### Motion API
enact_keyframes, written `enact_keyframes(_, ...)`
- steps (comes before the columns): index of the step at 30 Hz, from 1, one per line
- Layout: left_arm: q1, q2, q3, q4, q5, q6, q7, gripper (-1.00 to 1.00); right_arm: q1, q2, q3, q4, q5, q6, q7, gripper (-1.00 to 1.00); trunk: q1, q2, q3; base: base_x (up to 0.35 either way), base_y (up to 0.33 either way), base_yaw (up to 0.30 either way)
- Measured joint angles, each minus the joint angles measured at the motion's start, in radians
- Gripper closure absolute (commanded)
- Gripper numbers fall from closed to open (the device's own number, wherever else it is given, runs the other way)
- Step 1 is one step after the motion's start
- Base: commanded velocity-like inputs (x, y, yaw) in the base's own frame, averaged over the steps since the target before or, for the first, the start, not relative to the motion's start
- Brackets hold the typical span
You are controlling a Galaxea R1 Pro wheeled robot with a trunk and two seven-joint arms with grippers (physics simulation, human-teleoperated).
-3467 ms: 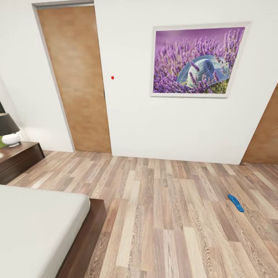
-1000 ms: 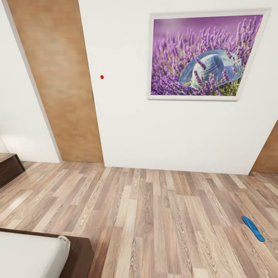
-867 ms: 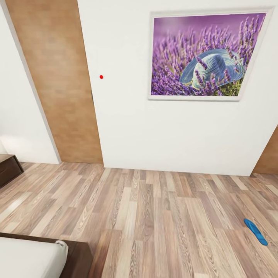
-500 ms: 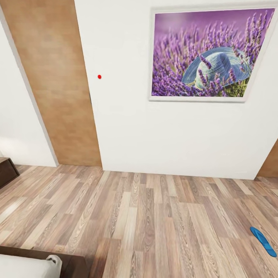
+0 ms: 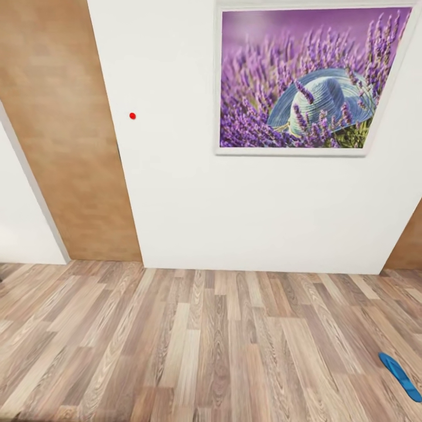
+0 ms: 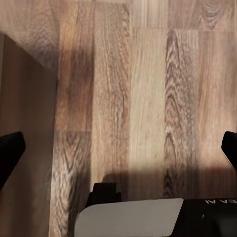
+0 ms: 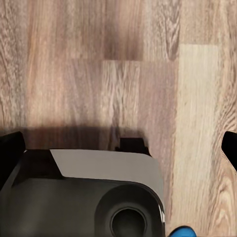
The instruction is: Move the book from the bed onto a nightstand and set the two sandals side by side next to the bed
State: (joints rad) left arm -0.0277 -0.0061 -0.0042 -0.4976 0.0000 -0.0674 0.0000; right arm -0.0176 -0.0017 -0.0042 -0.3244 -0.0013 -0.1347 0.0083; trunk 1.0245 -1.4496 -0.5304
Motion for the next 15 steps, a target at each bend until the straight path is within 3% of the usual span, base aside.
enact_keyframes(10,0.0,0.0,0.0,0.0,0.0,0.0,0.0,-1.0,0.001,0.0,0.0,0.0,0.0,0.0,0.0,-1.0,0.0,0.0,0.0,0.295,0.0,-0.003)
enact_keyframes(15,0.0,0.0,0.0,0.0,0.0,0.0,0.0,-1.0,0.001,-0.002,-0.001,0.0,-0.001,0.0,0.0,-1.0,0.0,0.0,-0.001,0.291,0.0,-0.169)
